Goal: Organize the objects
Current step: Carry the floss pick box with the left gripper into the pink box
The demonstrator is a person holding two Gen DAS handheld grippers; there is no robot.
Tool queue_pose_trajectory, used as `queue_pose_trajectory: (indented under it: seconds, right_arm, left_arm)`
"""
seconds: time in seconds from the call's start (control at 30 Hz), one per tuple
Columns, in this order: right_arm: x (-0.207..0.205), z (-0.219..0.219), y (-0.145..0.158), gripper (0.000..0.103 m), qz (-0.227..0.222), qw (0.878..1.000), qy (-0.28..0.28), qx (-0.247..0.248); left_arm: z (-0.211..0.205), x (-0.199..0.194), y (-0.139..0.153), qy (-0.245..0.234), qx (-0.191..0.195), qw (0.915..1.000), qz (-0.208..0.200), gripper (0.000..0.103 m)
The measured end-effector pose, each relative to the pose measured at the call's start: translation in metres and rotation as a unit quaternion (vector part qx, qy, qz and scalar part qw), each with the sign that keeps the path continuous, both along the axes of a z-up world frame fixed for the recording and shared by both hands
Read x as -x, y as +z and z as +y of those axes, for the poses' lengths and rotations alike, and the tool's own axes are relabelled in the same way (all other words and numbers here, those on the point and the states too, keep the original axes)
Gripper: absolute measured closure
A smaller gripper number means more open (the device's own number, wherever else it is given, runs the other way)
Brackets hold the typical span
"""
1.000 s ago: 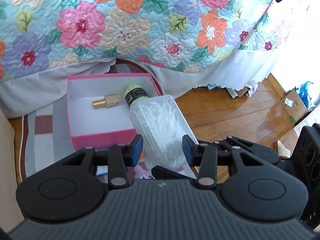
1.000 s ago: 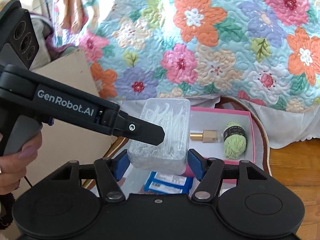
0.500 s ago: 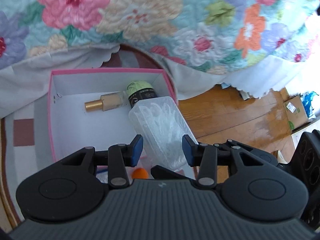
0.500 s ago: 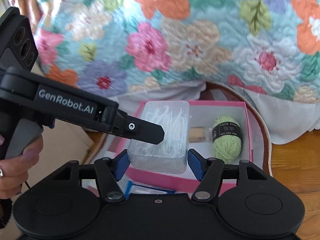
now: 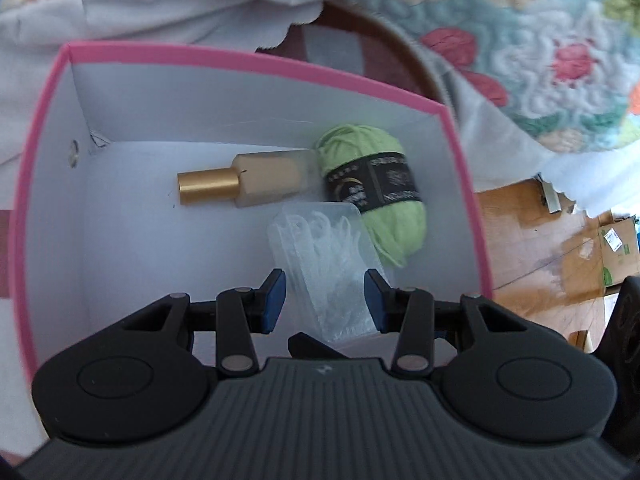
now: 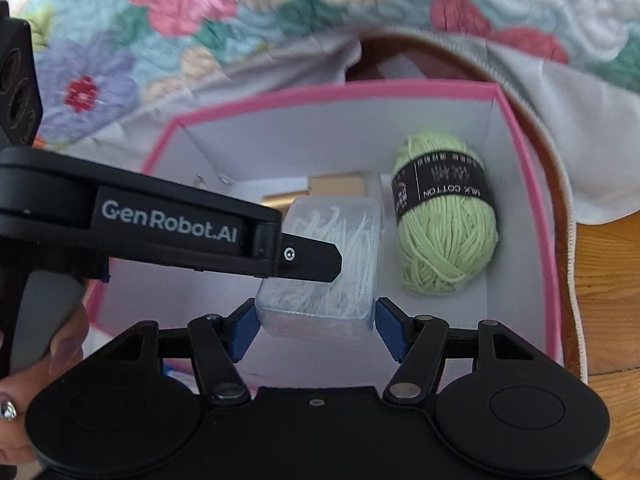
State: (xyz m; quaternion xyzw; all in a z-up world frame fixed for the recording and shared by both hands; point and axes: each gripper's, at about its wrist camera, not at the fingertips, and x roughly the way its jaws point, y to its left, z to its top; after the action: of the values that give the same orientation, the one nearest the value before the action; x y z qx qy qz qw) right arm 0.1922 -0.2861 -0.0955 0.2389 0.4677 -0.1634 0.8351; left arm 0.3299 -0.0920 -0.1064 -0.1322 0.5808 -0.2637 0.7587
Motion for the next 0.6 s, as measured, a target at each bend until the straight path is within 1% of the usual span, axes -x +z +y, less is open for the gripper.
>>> queue_pose_trajectory:
  seconds: [0.1, 0.13, 0.23, 0.3, 0.4, 0.47, 0.5, 0.53, 0.6]
  right_arm:
    - [-0.012, -0.007, -0.011, 0.035, 0.016, 1.000, -0.009, 0.000]
    - [-0.015, -0.010, -0.014, 0.035, 0.021, 1.000, -0.010, -0.002]
    - [-0.023, -0.011, -0.020, 0.035, 0.032, 0.999, -0.009, 0.002]
    - [-0.027, -0.007, -0.024, 0.035, 0.041, 0.999, 0.000, 0.016]
    - [-0.031, -0.003, -0.030, 0.035, 0.059, 0.998, 0.006, 0.033]
    - [-0.029, -0.001, -0.032, 0.036, 0.065, 0.997, 0.004, 0.033]
    - [-0.027, -0.001, -0.030, 0.036, 0.062, 0.997, 0.000, 0.034]
    - [-0.025, -0.001, -0.027, 0.035, 0.061, 0.998, -0.002, 0.032]
    - [-0.019, 0.001, -0.023, 0.035, 0.058, 0.998, 0.008, 0.030]
  left_arm:
    - [0.004, -0.012, -0.017, 0.019, 0.023, 0.9992, 0.026, 0.063]
    - [0.004, -0.014, -0.021, 0.025, 0.024, 0.9990, 0.030, 0.063]
    - [0.003, -0.017, -0.029, 0.031, 0.019, 0.9987, 0.036, 0.063]
    - [0.002, -0.017, -0.032, 0.033, 0.015, 0.9987, 0.036, 0.063]
    - [-0.003, -0.018, -0.037, 0.039, 0.002, 0.9983, 0.043, 0.069]
    - [-0.008, -0.017, -0.041, 0.041, -0.018, 0.9977, 0.051, 0.079]
    - [-0.011, -0.015, -0.044, 0.042, -0.026, 0.9976, 0.049, 0.078]
    - [-0.012, -0.014, -0.045, 0.046, -0.021, 0.9977, 0.045, 0.078]
    - [-0.012, -0.013, -0.046, 0.056, -0.015, 0.9971, 0.050, 0.079]
